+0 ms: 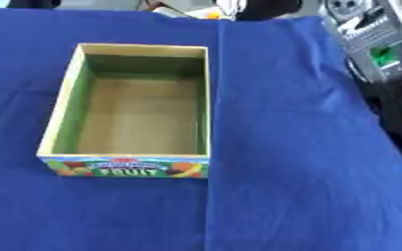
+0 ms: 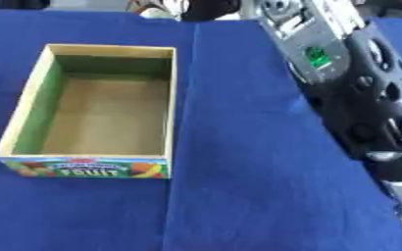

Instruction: Pick up objects on the table and place them in the box.

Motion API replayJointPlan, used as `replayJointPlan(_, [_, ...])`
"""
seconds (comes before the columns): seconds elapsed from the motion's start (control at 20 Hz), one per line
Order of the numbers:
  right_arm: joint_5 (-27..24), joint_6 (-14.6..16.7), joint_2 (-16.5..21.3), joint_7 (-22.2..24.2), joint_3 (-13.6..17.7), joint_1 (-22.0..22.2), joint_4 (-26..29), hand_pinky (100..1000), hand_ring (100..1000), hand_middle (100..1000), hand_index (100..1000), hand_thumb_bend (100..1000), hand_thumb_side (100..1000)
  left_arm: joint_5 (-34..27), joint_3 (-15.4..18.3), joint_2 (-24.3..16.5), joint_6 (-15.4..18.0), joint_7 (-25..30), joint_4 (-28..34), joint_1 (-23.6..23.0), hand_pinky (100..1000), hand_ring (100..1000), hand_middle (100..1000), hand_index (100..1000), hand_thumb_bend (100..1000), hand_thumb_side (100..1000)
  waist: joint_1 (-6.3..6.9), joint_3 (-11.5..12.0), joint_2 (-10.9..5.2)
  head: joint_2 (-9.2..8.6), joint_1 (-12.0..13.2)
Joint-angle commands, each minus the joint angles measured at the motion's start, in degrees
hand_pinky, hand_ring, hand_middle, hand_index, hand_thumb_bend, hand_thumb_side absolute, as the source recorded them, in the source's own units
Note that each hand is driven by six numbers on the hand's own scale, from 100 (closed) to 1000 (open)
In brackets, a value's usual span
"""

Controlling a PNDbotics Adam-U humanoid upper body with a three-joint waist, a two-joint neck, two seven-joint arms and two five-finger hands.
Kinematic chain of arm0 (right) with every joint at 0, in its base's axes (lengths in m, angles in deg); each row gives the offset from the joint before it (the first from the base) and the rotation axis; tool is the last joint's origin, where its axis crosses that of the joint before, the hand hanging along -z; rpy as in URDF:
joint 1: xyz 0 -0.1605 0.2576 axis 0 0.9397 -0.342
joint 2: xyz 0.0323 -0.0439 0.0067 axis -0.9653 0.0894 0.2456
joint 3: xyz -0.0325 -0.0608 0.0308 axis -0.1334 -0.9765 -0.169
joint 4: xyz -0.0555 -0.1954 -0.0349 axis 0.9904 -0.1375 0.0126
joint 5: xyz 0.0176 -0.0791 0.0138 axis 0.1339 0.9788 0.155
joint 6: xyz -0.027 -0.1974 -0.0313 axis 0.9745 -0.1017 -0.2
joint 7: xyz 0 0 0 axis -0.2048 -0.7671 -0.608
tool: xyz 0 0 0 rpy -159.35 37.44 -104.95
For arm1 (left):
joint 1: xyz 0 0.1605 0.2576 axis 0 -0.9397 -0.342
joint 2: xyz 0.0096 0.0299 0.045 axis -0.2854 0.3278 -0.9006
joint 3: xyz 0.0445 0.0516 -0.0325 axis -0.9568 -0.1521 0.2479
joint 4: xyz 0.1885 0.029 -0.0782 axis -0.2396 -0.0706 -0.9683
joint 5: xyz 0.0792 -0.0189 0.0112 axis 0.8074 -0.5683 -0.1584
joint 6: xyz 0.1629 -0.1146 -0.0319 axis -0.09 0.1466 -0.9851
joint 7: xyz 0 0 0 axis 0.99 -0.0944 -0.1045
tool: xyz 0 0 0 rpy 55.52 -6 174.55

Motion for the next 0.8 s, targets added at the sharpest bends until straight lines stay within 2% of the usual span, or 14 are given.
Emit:
replayJointPlan(0.05, [2.9, -0.81, -3.44, -0.66, 0.45, 0.01, -0.68, 626, 441, 343, 313, 100, 204, 0.21, 0.07, -0.38, 1.2, -0.04, 0.98, 0.93, 726, 932, 943, 990, 100, 1000, 0.15, 0.07, -0.94, 0.31, -0.21])
replayJointPlan(0.25, [6.16, -1.18, -8.74, -1.87, -0.22, 1.6, -3.94, 623, 442, 342, 311, 100, 204, 0.36, -0.02, -0.34, 1.56, -0.08, 0.98, 1.09, 726, 932, 943, 989, 100, 1000, -0.02, -0.11, -0.66, 0.31, 0.27])
replayJointPlan(0.4, [11.01, -0.56, -12.21, -2.45, -1.09, 2.61, -6.9, 620, 442, 342, 312, 100, 204, 0.51, 0.03, -0.43, 1.64, -0.17, 0.98, 0.98, 726, 932, 943, 990, 100, 1000, -0.15, -0.35, -0.54, 0.55, 0.89])
replayJointPlan(0.55, [13.53, 0.57, -13.93, -2.45, -1.92, 3.53, -8.67, 617, 443, 343, 312, 100, 204, 0.54, 0.01, -0.37, 1.62, -0.22, 0.98, 1.01, 726, 932, 943, 990, 100, 1000, -0.27, -0.41, -0.43, 0.57, 1.31])
replayJointPlan(0.8, [14.25, 1.77, -15.17, -1.66, -3.56, 4.17, -10.8, 614, 451, 347, 317, 100, 204, 0.44, -0.07, -0.25, 1.49, -0.15, 0.98, 1.19, 725, 932, 943, 989, 100, 1000, -0.41, -0.25, -0.33, 0.34, 1.3])
